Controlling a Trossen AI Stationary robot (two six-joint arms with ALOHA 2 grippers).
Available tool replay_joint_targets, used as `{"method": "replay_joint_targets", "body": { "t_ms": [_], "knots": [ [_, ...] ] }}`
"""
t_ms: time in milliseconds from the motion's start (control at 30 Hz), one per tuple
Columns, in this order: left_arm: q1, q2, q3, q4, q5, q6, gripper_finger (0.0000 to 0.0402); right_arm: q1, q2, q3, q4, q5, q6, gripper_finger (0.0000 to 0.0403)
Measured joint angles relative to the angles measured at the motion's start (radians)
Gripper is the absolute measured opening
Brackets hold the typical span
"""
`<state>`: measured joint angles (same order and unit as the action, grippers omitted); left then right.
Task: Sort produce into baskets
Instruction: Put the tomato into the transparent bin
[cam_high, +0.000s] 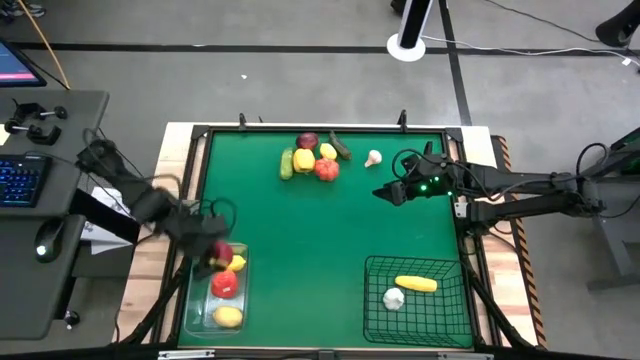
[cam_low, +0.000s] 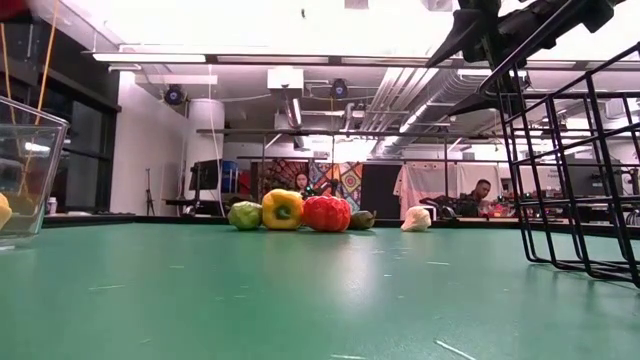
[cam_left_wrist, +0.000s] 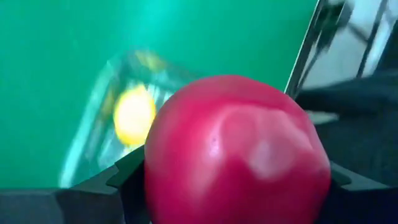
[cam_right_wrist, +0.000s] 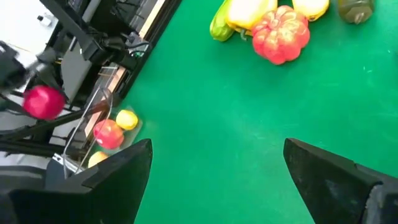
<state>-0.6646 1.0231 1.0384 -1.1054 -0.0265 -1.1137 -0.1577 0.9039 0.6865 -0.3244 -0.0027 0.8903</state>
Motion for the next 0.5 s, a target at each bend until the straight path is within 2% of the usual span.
{"method": "replay_joint_targets", "body": {
  "t_ms": [100, 167, 500],
  "knots": [
    [-0.1, 0.036, -0.036, 0.004, 0.0, -0.124, 0.0264, 0.002, 0.0, 0.0, 0.0, 0.0, 0.001, 0.0355],
    [-0.128, 0.06, -0.049, 0.001, 0.007, -0.164, 0.0272, 0.002, 0.0, 0.0, 0.0, -0.001, 0.0, 0.0355],
    [-0.078, 0.08, -0.053, -0.062, 0.048, -0.154, 0.0323, 0.002, 0.0, 0.0, 0.0, -0.001, 0.002, 0.0355]
  ]
}}
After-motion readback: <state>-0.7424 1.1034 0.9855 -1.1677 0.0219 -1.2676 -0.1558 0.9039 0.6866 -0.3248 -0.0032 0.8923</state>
